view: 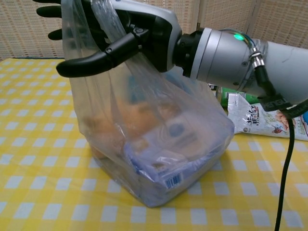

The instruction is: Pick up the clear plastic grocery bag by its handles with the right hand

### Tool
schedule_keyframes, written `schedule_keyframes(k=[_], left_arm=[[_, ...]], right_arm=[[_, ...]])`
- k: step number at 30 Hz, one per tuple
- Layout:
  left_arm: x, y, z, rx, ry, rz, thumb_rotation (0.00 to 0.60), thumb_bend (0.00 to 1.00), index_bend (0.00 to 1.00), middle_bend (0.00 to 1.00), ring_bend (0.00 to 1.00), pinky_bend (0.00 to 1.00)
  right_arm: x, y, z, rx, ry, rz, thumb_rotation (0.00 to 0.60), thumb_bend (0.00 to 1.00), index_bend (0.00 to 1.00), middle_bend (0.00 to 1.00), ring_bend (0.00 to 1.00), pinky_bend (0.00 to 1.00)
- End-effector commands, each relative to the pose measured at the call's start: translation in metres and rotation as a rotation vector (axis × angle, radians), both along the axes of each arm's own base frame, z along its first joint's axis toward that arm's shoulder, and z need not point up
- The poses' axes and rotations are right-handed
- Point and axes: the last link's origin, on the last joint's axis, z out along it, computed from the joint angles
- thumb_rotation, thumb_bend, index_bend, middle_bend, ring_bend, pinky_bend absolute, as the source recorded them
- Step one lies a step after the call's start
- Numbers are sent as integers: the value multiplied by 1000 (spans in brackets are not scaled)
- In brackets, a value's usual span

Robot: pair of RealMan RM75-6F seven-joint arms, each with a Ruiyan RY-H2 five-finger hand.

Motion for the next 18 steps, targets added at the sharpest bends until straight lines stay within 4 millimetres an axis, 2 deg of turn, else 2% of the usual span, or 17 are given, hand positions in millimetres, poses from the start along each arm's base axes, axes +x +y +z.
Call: schedule_keyframes(k=[1,10,18], left_arm=[[0,0,0,-1,0,1,600,250,0,5,73,51],[-3,-1,3,7,-7,13,600,250,0,5,73,56],[-4,-2,5,9,-10,16,600,250,0,5,74,58]], right_arm=[[7,-3,-7,8,0,1,600,209,0,0,104,0],[21,-13,-12,-2,-36,0,600,208,0,0,99,0],[34,-21,-25,26,-44,-14,600,208,0,0,127,0]])
